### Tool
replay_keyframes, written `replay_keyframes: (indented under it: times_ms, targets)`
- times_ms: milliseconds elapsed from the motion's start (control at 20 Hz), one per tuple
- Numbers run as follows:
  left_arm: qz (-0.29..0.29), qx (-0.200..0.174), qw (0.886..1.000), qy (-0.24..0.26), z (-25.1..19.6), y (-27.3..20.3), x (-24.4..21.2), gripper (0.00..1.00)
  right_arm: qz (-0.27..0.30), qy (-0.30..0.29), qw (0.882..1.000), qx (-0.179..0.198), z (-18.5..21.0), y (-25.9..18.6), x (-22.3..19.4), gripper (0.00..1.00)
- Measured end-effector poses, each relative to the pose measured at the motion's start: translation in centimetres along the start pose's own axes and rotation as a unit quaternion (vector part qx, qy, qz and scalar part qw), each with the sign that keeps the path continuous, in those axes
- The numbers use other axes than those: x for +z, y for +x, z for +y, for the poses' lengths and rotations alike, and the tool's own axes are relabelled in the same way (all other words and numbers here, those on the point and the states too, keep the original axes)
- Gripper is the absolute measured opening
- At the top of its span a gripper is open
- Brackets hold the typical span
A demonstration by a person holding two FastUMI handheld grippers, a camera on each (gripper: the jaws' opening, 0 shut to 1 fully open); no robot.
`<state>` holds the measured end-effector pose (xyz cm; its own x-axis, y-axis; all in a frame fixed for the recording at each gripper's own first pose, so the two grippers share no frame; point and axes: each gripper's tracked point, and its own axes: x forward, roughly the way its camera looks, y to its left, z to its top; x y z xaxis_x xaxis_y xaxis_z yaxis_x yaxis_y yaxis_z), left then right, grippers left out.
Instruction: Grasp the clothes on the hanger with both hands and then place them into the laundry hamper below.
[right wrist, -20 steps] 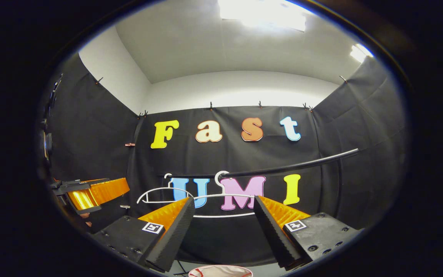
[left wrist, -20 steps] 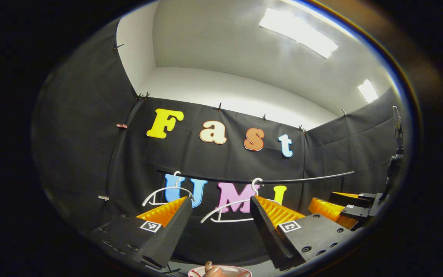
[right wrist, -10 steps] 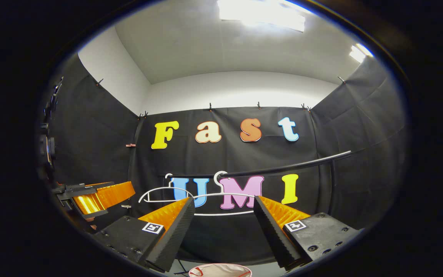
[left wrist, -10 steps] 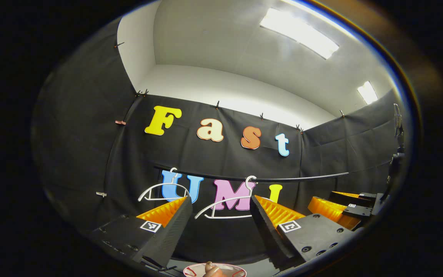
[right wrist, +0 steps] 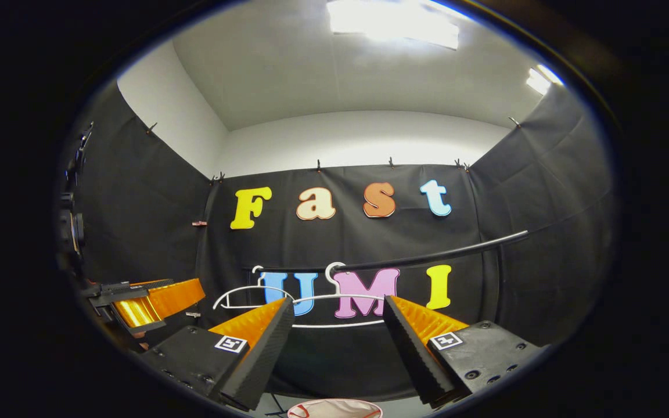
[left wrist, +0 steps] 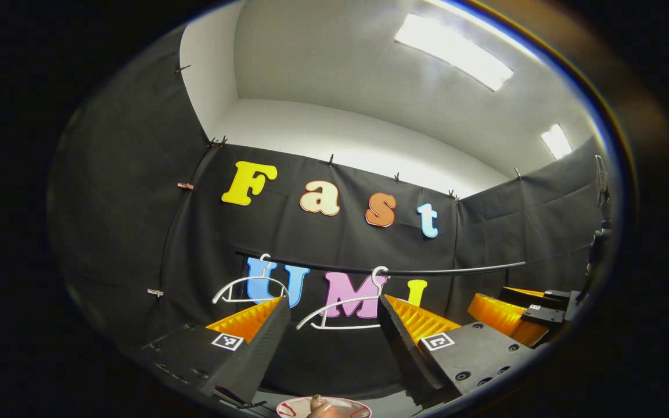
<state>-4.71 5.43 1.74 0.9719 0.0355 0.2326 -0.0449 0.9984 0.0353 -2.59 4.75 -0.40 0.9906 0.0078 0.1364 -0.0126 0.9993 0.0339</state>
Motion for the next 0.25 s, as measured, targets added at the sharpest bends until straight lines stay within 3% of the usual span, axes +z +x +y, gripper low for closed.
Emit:
replay_keyframes:
  times_ms: [250]
  targets:
    - [0.001, 0.002, 1.000, -0.002, 0.24, -0.10, 0.15, 0.95, 0.000, 0.003, 1.000, -0.002, 0.04, -0.09, 0.30, 0.98]
